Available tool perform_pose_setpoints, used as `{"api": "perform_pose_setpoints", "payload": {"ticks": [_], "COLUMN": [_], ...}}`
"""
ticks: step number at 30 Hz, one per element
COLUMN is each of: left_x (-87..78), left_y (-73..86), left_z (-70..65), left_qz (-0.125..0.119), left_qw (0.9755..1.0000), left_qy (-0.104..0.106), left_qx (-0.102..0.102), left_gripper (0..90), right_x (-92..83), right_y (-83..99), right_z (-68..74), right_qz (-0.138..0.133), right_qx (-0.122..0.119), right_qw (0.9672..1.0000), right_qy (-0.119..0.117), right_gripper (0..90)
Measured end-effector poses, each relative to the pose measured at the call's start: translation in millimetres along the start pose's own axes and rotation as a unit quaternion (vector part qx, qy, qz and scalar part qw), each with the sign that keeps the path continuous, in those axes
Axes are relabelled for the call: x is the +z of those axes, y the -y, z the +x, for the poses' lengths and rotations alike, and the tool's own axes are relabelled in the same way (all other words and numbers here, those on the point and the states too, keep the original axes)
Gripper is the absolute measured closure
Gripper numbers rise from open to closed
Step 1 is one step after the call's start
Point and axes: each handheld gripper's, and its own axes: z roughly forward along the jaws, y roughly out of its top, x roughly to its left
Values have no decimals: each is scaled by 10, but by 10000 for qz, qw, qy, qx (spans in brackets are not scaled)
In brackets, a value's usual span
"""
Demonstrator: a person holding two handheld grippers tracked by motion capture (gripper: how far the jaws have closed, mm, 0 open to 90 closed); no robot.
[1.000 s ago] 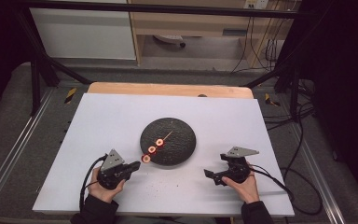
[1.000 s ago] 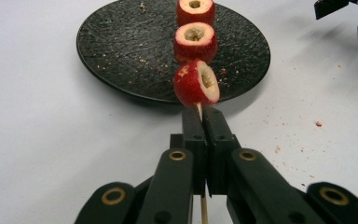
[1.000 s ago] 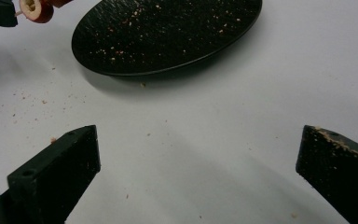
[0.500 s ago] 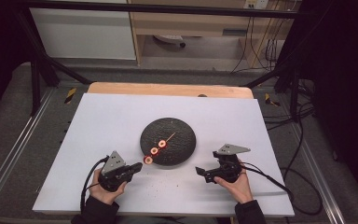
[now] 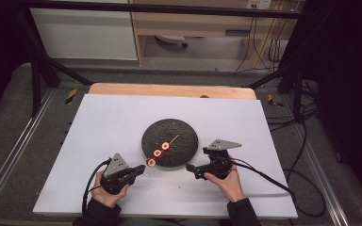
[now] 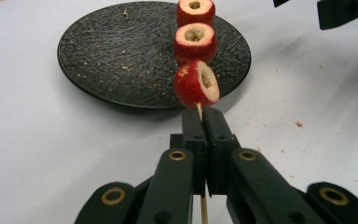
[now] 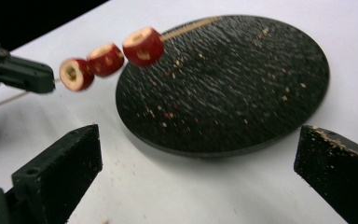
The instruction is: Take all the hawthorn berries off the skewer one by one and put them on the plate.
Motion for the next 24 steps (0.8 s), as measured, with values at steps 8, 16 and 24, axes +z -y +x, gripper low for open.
{"api": "perform_pose_setpoints", "payload": {"ticks": [8,16,24], "left_x": [-6,-11,-9], "left_y": [-5,-4,-3], "left_z": [-18,-43,-54], "left_qz": [-36,-114,-133], "left_qw": [10000,9999,9999], "left_qy": [5,-30,-31], "left_qx": [35,53,34], "left_gripper": [885,885,884], "right_x": [198,356,467], "right_y": [-172,-296,-355], "right_z": [105,151,152], "right_qz": [-75,-206,-337], "right_qx": [133,374,691], "right_qw": [9998,9985,9959], "right_qy": [-128,-347,-474], "right_gripper": [40,91,188]}}
